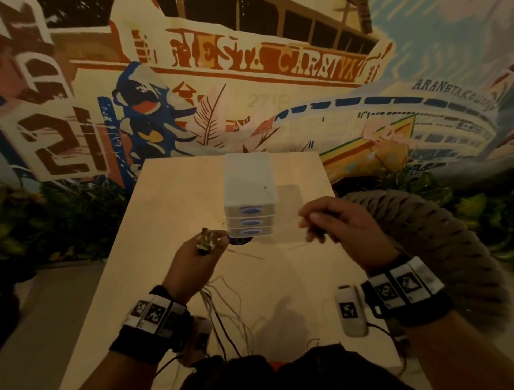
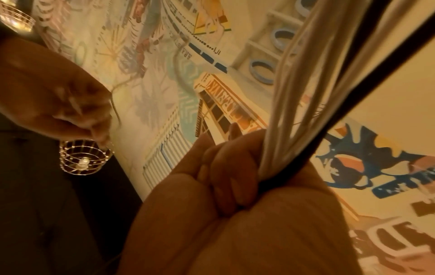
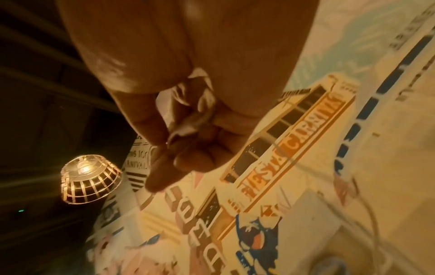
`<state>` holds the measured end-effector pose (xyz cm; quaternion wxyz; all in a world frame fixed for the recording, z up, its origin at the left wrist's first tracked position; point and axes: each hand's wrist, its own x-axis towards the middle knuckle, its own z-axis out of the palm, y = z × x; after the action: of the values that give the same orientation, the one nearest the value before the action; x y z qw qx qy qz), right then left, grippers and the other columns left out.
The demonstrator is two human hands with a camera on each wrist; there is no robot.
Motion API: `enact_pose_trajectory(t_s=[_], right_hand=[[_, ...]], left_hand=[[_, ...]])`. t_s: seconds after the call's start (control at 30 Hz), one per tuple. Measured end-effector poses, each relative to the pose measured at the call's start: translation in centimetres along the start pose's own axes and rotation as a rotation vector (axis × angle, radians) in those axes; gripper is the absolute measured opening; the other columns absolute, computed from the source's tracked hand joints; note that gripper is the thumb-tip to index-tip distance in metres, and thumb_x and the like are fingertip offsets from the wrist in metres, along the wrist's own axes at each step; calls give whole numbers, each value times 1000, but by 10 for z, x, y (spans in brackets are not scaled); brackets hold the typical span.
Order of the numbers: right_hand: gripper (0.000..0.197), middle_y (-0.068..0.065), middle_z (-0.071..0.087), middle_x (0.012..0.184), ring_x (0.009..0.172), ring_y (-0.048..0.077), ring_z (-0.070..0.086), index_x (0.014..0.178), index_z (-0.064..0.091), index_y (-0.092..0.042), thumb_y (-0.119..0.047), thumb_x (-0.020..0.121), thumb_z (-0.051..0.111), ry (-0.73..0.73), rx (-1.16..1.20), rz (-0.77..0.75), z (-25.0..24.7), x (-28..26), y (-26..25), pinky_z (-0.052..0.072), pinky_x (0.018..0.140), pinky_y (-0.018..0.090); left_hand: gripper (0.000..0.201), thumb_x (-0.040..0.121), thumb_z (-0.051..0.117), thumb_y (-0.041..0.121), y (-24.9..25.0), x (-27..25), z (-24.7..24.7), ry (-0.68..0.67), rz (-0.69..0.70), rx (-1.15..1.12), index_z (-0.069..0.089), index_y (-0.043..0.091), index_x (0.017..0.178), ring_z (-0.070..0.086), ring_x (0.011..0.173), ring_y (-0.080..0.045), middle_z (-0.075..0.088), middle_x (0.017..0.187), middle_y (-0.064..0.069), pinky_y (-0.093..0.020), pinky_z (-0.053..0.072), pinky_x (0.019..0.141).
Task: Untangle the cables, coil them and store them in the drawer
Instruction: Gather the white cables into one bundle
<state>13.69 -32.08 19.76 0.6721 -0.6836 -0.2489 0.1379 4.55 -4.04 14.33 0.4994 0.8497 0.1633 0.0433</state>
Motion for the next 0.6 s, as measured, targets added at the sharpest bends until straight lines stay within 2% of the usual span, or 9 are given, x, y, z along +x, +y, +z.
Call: enact_pose_trajectory(t_s=[0.03, 0.07, 0.13, 0.2, 0.27, 0.33, 0.47, 0.53, 0.6], right_hand=[[28, 16, 74, 94, 78, 31, 70, 109, 68, 0, -1, 99, 41, -43, 11, -4, 9, 5, -4, 51, 62, 31], [35, 19, 74, 100, 86, 37, 71, 112, 68, 1, -2, 95, 38, -89, 38, 5, 17, 9, -6, 53, 66, 35], [43, 21, 73, 107, 96, 41, 71, 116, 68, 1, 3, 87, 37, -148, 55, 23, 29, 14, -4, 55, 74, 41], [35, 17, 74, 110, 99, 36, 72, 120, 67, -1, 8, 93, 48, -173, -2, 5, 39, 16, 0, 58, 80, 43], [28, 9, 76, 108, 94, 27, 75, 120, 69, -3, 3, 93, 63, -152, -81, -17, 46, 18, 4, 60, 76, 38], [26, 2, 78, 99, 85, 19, 75, 115, 73, -7, -4, 90, 71, -124, -174, -29, 49, 18, 5, 59, 69, 30], [14, -12, 76, 80, 66, 10, 73, 99, 79, -21, -12, 91, 70, -104, -380, -44, 48, 16, 5, 55, 60, 21], [11, -14, 75, 77, 55, 7, 69, 92, 80, -24, -22, 92, 69, -131, -524, -80, 51, 15, 6, 56, 62, 22], [13, -14, 73, 73, 52, 5, 66, 86, 79, -26, -33, 91, 69, -174, -603, -67, 57, 13, 9, 53, 61, 19]], left_hand=[[21, 99, 60, 33, 5, -2, 3, 4, 36, 31, 69, 28, 118, 66, 79, -25, 69, 82, 6, -29, 47, 64], [21, 99, 60, 33, 9, -3, 5, 17, 76, 41, 67, 29, 119, 66, 82, -14, 69, 87, 14, -19, 45, 63], [17, 100, 60, 28, 18, -8, 7, 40, 166, -9, 65, 27, 116, 61, 68, 5, 67, 81, 24, -9, 39, 57], [13, 100, 60, 22, 26, -14, 7, 24, 248, -63, 65, 24, 112, 55, 56, 12, 65, 75, 29, -6, 39, 55], [14, 99, 62, 20, 31, -20, 5, -2, 327, -55, 64, 24, 113, 54, 57, 12, 63, 74, 30, -5, 38, 57], [22, 96, 67, 15, 34, -23, 6, 6, 379, -61, 62, 21, 116, 57, 64, 11, 63, 78, 30, -5, 40, 62], [35, 89, 75, 14, 41, -30, 9, 9, 425, -126, 59, 16, 120, 62, 75, 11, 67, 89, 27, -3, 43, 67], [37, 87, 77, 15, 46, -32, 9, -17, 425, -221, 60, 16, 120, 67, 86, 5, 70, 100, 20, -10, 49, 73], [28, 89, 75, 20, 48, -31, 11, -55, 422, -219, 62, 20, 114, 70, 96, -6, 70, 110, 12, -22, 55, 79]])
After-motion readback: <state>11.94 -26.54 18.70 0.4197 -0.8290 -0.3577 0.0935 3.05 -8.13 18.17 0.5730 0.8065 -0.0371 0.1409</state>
